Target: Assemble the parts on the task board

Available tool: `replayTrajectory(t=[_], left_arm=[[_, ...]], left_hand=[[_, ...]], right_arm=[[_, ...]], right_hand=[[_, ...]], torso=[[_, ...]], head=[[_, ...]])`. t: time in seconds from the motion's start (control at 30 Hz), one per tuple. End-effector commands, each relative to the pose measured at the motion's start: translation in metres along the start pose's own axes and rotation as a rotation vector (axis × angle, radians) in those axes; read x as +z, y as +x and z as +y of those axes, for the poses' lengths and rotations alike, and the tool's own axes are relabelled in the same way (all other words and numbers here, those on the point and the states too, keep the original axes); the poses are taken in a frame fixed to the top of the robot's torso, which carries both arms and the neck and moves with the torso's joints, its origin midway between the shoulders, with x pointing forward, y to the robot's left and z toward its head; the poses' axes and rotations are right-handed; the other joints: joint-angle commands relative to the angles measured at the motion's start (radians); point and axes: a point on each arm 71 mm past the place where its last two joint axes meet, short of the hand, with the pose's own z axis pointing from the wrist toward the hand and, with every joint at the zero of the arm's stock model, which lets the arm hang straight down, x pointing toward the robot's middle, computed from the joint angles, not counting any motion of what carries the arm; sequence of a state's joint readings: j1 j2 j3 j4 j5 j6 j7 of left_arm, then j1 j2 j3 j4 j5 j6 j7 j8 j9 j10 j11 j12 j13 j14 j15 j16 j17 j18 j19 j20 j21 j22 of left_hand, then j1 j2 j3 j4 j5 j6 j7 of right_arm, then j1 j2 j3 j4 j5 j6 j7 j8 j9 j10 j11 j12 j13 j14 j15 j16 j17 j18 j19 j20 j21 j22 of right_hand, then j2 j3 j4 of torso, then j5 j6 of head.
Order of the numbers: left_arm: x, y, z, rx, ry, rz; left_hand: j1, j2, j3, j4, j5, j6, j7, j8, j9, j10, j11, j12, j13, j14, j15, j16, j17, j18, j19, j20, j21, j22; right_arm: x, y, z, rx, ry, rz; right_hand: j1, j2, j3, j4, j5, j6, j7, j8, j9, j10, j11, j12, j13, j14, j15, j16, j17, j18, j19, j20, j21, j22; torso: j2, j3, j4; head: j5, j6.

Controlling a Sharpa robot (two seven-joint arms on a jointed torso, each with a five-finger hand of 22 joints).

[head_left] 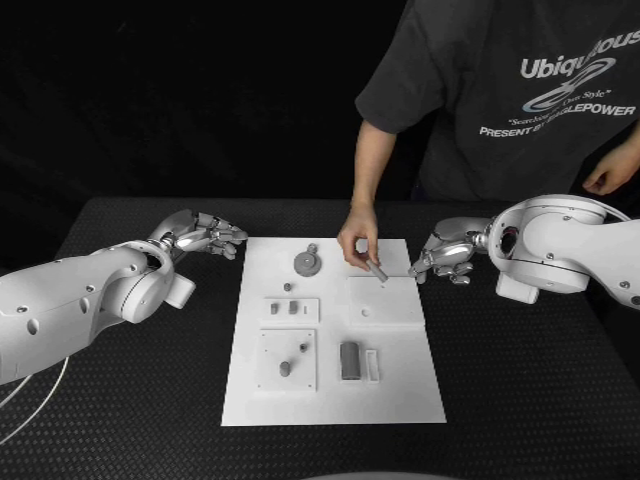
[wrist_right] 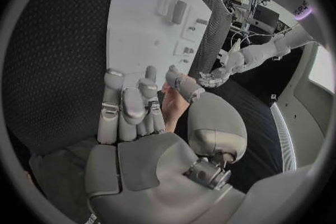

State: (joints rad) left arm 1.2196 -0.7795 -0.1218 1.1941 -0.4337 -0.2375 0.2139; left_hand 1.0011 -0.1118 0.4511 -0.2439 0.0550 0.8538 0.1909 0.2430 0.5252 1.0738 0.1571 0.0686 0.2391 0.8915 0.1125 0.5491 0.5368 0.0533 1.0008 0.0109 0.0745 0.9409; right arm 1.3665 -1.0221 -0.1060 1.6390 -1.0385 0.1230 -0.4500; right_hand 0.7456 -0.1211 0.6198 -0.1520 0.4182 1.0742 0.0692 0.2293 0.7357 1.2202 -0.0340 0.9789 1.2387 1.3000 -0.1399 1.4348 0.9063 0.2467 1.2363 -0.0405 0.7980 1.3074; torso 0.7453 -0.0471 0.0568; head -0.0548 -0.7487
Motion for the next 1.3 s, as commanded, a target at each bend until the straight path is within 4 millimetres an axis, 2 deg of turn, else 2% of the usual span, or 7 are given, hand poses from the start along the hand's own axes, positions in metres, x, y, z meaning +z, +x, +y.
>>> replayTrajectory(t=[0.03, 1.1, 1.23, 1.3], left_arm=[[0.0006, 0.0017, -0.0021, -0.007, 0.015, 0.008], [0.0008, 0.0019, -0.0021, -0.007, 0.015, 0.008], [0.0008, 0.0015, -0.002, -0.006, 0.014, 0.005], [0.0008, 0.0025, -0.0026, -0.007, 0.015, 0.008]], left_hand=[[-0.008, 0.003, 0.0, 0.005, -0.004, -0.003, -0.004, 0.006, -0.001, -0.001, -0.001, 0.001, -0.001, 0.005, 0.0, -0.005, 0.002, 0.019, -0.006, 0.002, -0.003, -0.001], [-0.006, 0.002, 0.0, 0.004, -0.004, -0.004, -0.004, 0.006, -0.002, -0.001, -0.001, 0.001, -0.002, 0.006, 0.0, -0.007, 0.005, 0.019, -0.007, 0.002, -0.003, -0.002], [-0.006, 0.002, 0.001, 0.003, -0.004, -0.004, -0.004, 0.006, -0.002, -0.001, -0.001, 0.001, -0.002, 0.006, 0.0, -0.007, 0.005, 0.019, -0.007, 0.002, -0.003, -0.002], [-0.005, 0.002, 0.001, 0.003, -0.004, -0.004, -0.004, 0.006, -0.002, -0.001, -0.001, 0.001, -0.002, 0.006, 0.0, -0.007, 0.005, 0.019, -0.007, 0.002, -0.003, -0.002]], right_arm=[[0.0007, 0.0004, -0.0021, -0.015, 0.002, 0.017], [0.0002, 0.003, 0.0014, -0.023, -0.005, 0.031], [-0.0002, 0.0041, 0.0022, -0.027, -0.008, 0.039], [-0.0009, 0.0043, 0.0004, -0.029, -0.002, 0.046]], right_hand=[[0.008, 0.001, -0.001, -0.008, 0.005, 0.0, 0.005, -0.005, 0.001, 0.005, -0.003, 0.001, -0.001, -0.004, -0.002, 0.0, -0.002, 0.015, 0.0, -0.005, 0.0, 0.017], [0.009, 0.003, -0.002, -0.012, 0.005, 0.0, 0.006, -0.005, 0.001, 0.005, -0.002, 0.0, -0.001, -0.003, -0.001, -0.001, -0.002, 0.015, 0.001, -0.002, -0.001, 0.017], [0.009, 0.003, -0.002, -0.012, 0.005, 0.0, 0.006, -0.005, 0.001, 0.005, -0.002, 0.0, -0.001, -0.004, -0.001, -0.002, -0.003, 0.015, 0.001, -0.002, -0.001, 0.017], [0.009, 0.001, -0.002, -0.013, 0.005, 0.0, 0.006, -0.005, 0.001, 0.005, -0.002, 0.0, -0.001, -0.003, -0.001, -0.002, -0.003, 0.015, 0.001, -0.002, -0.001, 0.017]], torso=[[0.001, 0.0004, -0.0002], [0.001, 0.0008, 0.0], [0.001, 0.0008, -0.0002], [0.0, 0.0008, -0.0003]], head=[[-0.001, 0.0], [-0.004, -0.004], [-0.004, 0.001], [-0.002, 0.009]])
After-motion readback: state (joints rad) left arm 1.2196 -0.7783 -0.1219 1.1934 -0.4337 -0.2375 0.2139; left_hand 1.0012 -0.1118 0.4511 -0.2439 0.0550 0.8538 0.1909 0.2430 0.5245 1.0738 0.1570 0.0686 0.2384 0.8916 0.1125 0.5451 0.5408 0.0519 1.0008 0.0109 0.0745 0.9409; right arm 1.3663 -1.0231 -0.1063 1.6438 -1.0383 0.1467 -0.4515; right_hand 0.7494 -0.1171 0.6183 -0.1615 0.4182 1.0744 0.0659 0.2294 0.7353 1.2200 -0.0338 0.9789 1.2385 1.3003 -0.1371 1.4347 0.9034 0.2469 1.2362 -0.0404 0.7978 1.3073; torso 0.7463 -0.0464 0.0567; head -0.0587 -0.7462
